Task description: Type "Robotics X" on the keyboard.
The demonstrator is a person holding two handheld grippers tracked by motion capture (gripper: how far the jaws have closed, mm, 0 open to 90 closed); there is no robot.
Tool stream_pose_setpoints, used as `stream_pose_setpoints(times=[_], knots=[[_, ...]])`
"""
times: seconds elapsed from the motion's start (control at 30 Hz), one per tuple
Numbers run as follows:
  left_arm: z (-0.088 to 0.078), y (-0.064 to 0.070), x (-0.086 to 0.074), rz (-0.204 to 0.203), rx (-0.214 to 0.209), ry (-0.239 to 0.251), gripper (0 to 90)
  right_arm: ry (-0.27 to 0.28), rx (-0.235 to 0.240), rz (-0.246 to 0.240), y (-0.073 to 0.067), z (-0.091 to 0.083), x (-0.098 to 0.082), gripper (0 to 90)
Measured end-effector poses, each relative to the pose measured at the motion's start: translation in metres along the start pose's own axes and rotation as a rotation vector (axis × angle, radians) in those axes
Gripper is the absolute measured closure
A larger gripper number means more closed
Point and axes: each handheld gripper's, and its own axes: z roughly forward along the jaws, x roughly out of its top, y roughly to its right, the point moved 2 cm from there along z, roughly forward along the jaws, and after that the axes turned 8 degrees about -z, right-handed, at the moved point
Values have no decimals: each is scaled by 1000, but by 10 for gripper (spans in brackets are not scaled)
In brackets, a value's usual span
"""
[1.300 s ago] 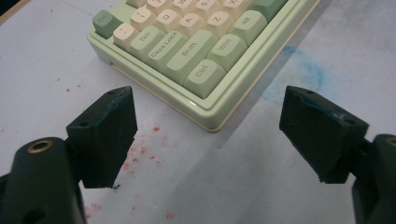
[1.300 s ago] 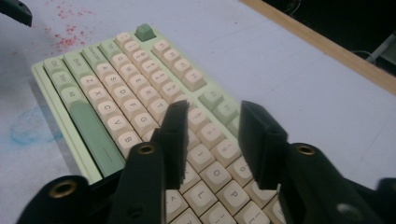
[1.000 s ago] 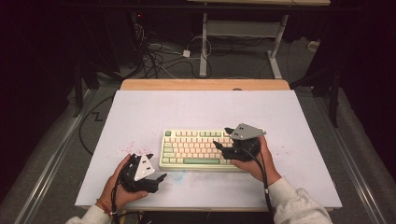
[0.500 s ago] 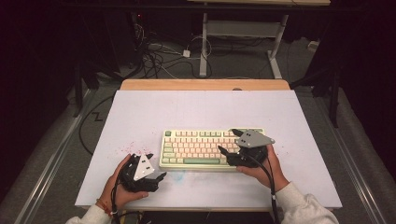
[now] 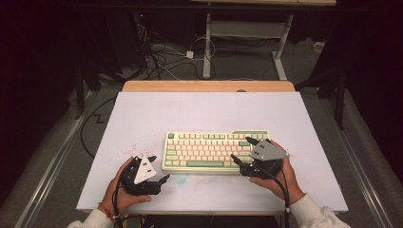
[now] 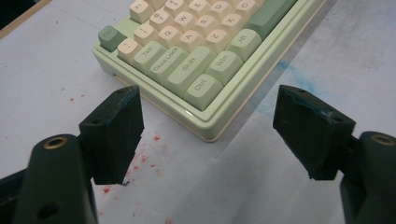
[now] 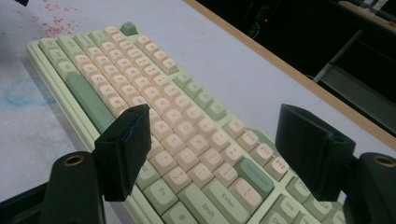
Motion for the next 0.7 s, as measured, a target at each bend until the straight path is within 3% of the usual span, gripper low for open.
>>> stream_pose_setpoints(times=[0.43,0.7], knots=[[-3,0,3,-12,-25,22,297,-18,-35,15,2,-23,-24,268],[-4,-3,4,-45,-30,24,297,-51,-55,13,2,-33,-42,267]])
